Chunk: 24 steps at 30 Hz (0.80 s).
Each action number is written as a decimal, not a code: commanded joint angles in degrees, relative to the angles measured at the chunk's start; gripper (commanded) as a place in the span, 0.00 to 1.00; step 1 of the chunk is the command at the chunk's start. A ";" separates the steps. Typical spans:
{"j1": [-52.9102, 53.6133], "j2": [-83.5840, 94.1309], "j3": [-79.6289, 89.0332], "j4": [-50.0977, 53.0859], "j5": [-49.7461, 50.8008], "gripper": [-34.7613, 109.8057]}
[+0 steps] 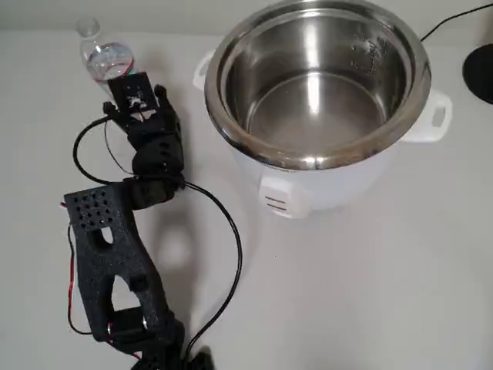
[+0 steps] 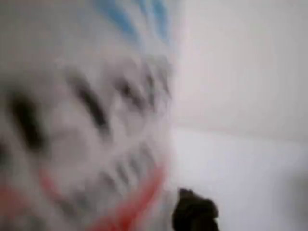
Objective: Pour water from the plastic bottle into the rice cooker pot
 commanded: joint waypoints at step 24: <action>0.88 83.76 60.73 27.07 20.39 0.52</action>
